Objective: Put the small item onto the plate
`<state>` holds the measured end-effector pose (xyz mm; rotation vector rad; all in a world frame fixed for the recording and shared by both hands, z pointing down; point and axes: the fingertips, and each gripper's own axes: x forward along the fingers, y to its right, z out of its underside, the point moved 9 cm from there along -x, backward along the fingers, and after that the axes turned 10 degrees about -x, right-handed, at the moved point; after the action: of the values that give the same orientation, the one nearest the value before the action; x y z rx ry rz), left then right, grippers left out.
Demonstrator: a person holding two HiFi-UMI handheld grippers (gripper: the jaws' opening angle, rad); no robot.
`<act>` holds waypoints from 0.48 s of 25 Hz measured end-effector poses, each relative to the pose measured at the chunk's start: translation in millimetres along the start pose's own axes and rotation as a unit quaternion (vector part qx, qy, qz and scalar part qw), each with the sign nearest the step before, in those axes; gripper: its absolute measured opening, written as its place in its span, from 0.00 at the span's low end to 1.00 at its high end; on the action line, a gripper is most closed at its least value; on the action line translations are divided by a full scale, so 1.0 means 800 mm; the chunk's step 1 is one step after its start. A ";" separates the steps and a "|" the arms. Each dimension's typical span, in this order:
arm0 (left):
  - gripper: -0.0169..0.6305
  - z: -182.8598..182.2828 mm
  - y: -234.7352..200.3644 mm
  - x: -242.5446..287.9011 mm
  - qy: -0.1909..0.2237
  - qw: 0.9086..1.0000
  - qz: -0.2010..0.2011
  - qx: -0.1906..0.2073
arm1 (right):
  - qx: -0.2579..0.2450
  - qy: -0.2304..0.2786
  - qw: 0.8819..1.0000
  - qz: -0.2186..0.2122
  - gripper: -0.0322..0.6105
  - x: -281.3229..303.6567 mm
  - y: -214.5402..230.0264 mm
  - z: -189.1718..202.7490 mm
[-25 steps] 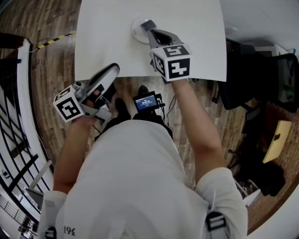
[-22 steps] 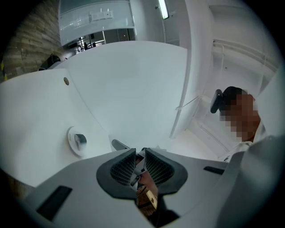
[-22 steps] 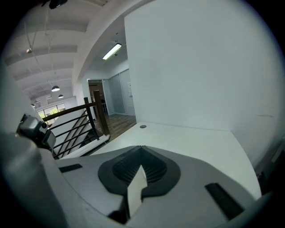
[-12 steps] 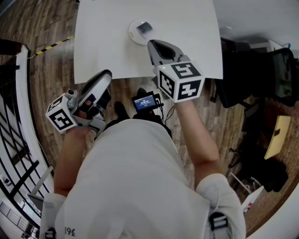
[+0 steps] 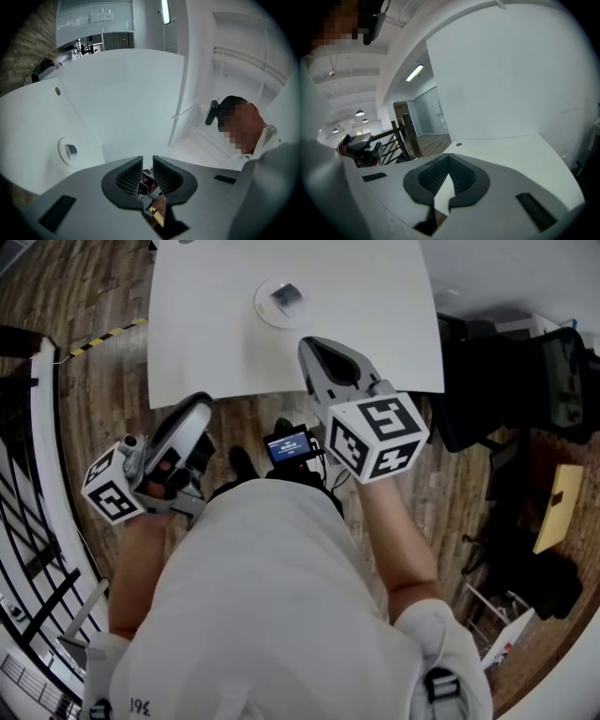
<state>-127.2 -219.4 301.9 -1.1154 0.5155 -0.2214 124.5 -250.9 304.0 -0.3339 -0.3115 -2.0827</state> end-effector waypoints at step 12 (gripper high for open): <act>0.10 0.007 0.034 -0.041 0.001 1.000 0.007 0.020 | 0.173 0.066 0.981 -0.050 0.05 -0.042 -0.032 -0.013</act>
<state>-155.0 -189.5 288.3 -1.0721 0.5191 -0.2197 117.8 -215.0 280.3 0.0295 -0.6091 -2.0892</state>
